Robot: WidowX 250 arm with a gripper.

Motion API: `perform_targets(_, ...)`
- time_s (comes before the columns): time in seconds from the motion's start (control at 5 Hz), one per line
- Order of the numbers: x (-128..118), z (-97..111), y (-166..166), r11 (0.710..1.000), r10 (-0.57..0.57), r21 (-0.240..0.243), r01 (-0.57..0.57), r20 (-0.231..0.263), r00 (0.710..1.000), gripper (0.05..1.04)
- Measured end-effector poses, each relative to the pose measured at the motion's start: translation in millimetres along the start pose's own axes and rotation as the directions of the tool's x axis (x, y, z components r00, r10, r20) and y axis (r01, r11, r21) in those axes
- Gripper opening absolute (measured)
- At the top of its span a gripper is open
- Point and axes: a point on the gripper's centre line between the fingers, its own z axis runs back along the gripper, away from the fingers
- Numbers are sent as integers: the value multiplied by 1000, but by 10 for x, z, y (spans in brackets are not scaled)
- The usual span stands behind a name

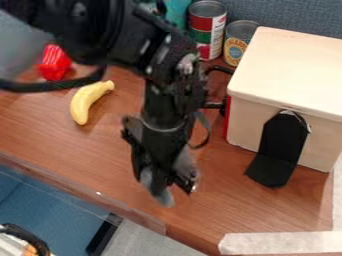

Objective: Move the stuffed toy in the lower edge side of the table

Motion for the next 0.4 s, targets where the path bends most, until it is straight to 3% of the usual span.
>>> perform_targets(0.2, 11, -184, -13, 1000, 12, 8, -11, -68, 998, 387)
perform_targets(0.4, 73, -164, 108, 998, 67, 13, -67, -65, 996, 694)
